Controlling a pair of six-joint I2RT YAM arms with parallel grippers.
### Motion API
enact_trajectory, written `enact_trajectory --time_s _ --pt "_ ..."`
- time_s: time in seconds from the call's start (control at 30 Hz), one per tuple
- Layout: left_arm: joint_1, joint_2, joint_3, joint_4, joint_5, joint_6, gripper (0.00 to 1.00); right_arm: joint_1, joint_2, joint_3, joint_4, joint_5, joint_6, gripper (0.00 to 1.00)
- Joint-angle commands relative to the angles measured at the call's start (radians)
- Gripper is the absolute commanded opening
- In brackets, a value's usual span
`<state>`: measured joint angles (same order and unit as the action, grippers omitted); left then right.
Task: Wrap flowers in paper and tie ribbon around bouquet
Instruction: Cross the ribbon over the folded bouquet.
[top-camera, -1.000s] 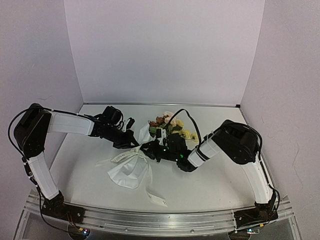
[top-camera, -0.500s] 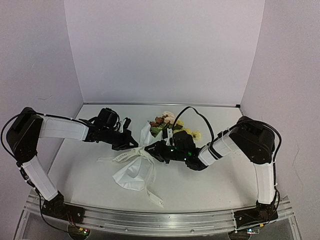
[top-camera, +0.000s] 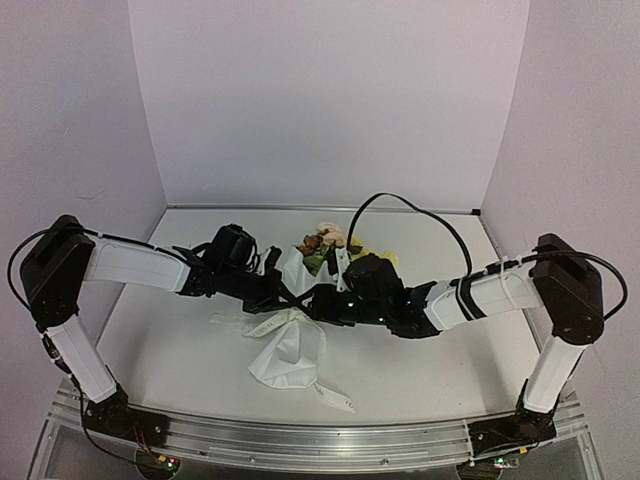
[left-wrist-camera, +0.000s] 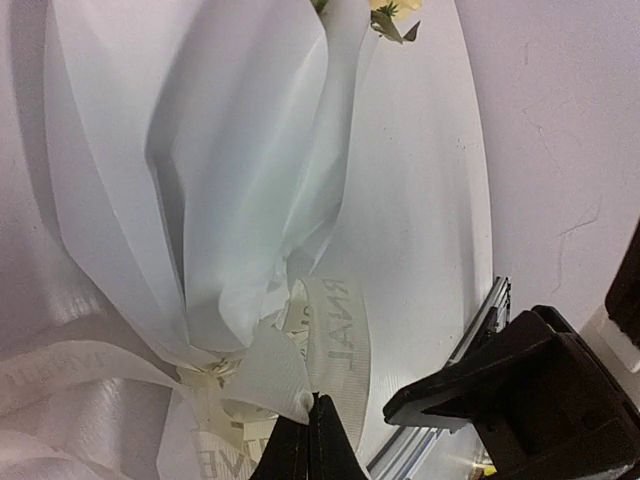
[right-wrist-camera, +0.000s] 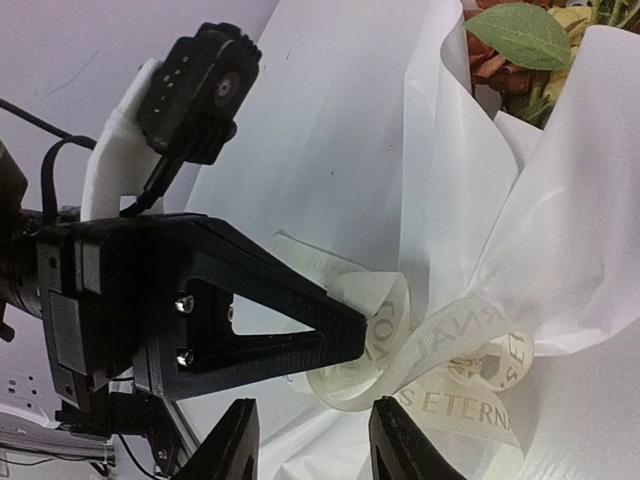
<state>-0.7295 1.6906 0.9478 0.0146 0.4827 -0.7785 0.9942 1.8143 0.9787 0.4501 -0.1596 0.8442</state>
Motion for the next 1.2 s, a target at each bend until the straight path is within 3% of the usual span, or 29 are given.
enact_trajectory --time_s 0.0,0.33,0.47,0.63,0.83,1.17 --pt "-0.005 0.032 0.044 0.058 0.031 -0.058 0.0 0.031 -0.076 -0.007 -0.174 0.13 -0.108 0.42" --pt "-0.005 0.097 0.15 0.001 0.188 -0.101 0.0 0.133 -0.089 0.087 -0.329 0.209 -0.269 0.46" --pt "-0.004 0.127 0.191 0.001 0.28 -0.17 0.0 0.148 -0.078 0.096 -0.334 0.233 -0.273 0.48" --pt "-0.003 0.174 0.196 0.126 0.399 -0.336 0.0 0.15 -0.041 0.126 -0.353 0.29 -0.261 0.55" --pt "0.001 0.202 0.195 0.208 0.416 -0.454 0.0 0.149 -0.009 0.133 -0.33 0.38 -0.183 0.66" --pt "0.009 0.208 0.166 0.263 0.394 -0.521 0.0 0.149 0.028 0.151 -0.321 0.363 -0.12 0.66"
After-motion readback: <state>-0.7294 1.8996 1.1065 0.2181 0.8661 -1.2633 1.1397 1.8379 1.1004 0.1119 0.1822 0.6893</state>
